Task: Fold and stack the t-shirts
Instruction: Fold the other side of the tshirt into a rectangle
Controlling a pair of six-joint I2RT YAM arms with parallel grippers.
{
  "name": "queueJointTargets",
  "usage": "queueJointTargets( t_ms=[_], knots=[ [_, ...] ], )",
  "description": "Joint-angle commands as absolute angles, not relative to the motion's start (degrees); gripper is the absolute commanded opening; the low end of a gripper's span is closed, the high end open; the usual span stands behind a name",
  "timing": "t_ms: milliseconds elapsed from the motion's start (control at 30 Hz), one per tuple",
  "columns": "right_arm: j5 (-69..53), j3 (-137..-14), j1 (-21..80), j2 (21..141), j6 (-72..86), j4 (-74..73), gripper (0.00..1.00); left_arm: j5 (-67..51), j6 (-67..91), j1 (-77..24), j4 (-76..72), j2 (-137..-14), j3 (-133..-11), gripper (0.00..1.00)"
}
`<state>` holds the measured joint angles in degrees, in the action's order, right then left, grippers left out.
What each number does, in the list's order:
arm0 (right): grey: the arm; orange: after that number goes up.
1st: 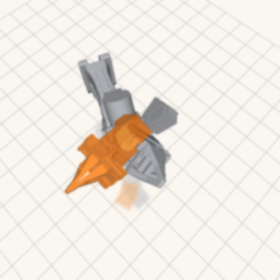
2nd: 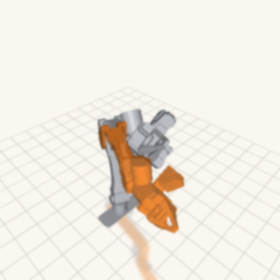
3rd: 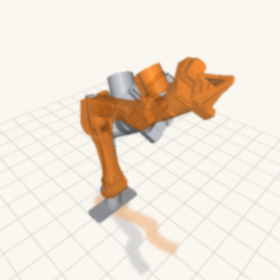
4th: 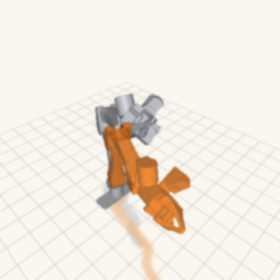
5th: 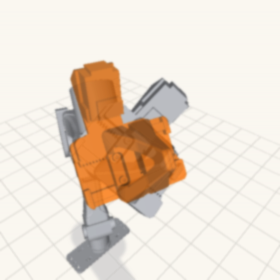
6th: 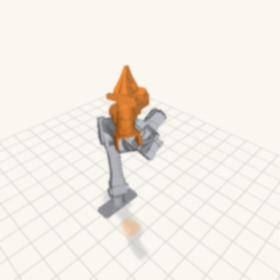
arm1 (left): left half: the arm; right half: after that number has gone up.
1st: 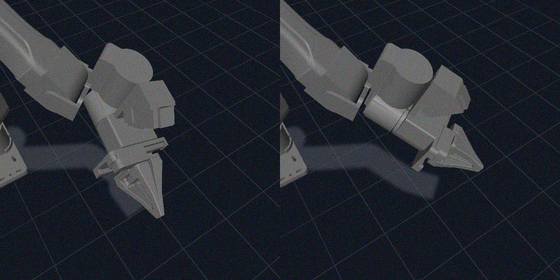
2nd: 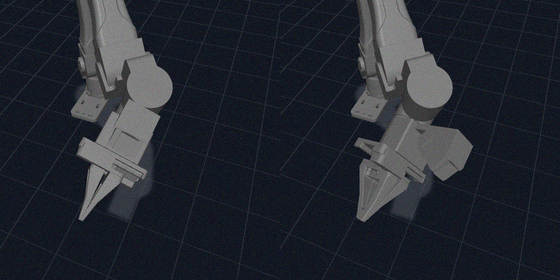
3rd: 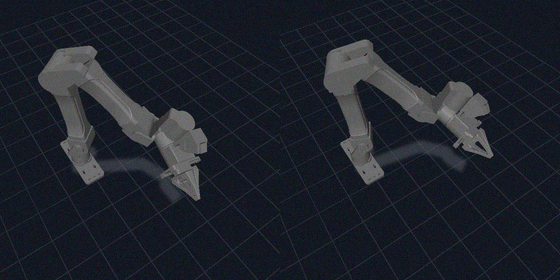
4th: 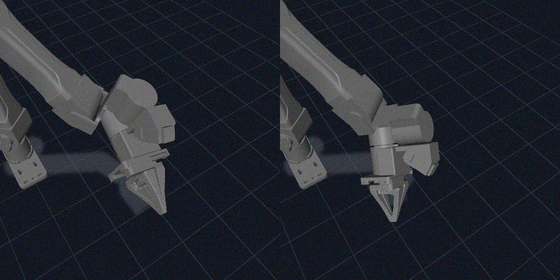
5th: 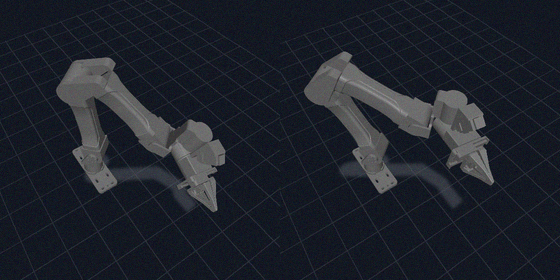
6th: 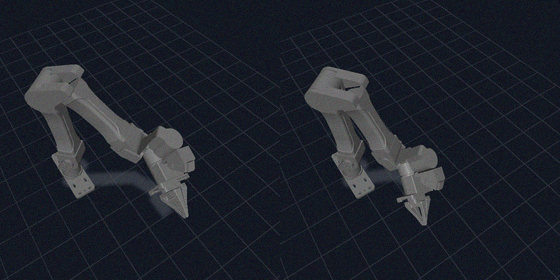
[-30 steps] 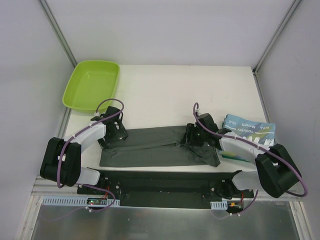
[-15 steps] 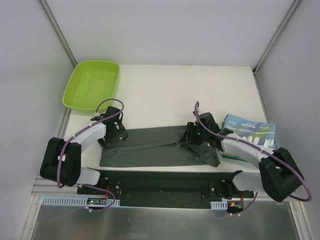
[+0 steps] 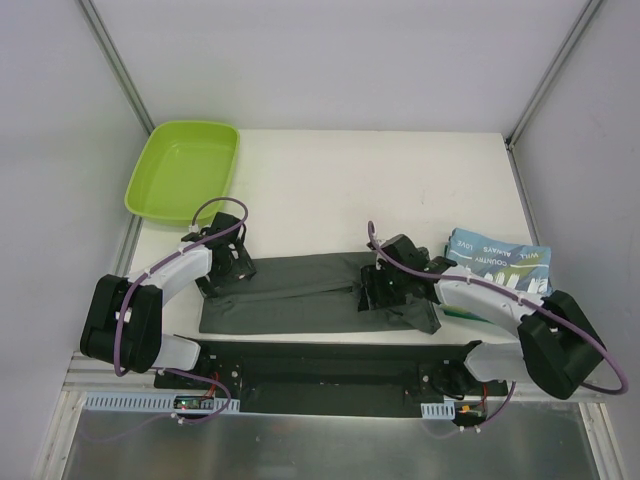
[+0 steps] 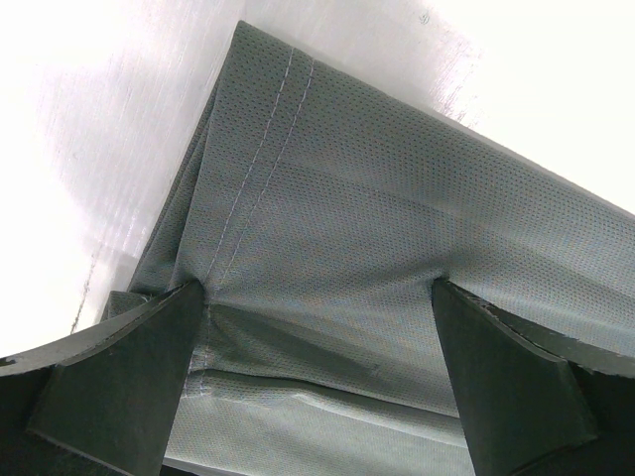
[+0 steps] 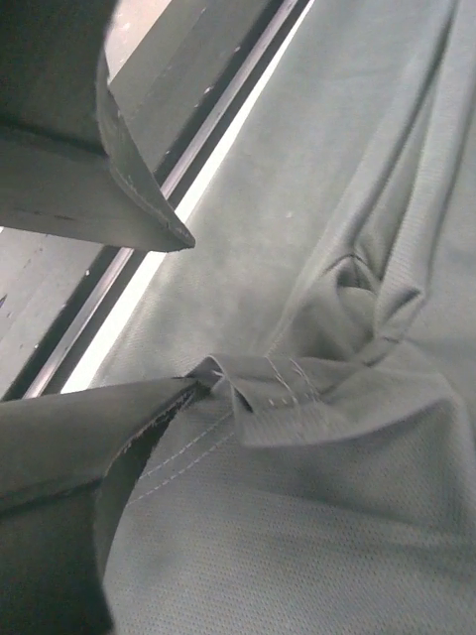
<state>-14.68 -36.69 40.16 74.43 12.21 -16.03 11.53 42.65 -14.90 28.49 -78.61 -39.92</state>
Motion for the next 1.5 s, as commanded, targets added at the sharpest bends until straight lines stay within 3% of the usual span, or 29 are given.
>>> queueJointTargets(
  t_ms=[0, 133, 233, 433, 633, 1467],
  knots=[
    [-13.6, -40.0, 41.0, 69.2, 7.0, -21.8, 0.61, 12.1, 42.0, -14.2, 28.9, -78.3, -38.6, 0.99],
    [-11.1, -41.0, 41.0, 62.4, 6.9, -20.9, 0.75, 12.0, 42.0, -14.2, 28.8, -78.1, -38.6, 0.99],
    [-9.0, -41.3, 40.8, 60.9, 7.0, -18.4, 0.99, 11.7, 41.9, -14.2, 28.9, -78.3, -38.7, 0.99],
    [-7.8, -44.8, 37.4, 68.9, 6.3, -16.2, 0.96, 11.3, 41.9, -14.2, 28.8, -78.1, -38.6, 0.99],
    [-17.3, -47.5, 35.0, 78.2, 6.9, -11.7, 0.96, 11.3, 41.8, -14.2, 28.9, -77.7, -38.5, 0.99],
    [-22.6, -43.7, 38.8, 86.8, 9.8, -5.5, 0.96, 11.9, 41.7, -14.2, 28.9, -78.3, -38.7, 0.99]
  ],
)
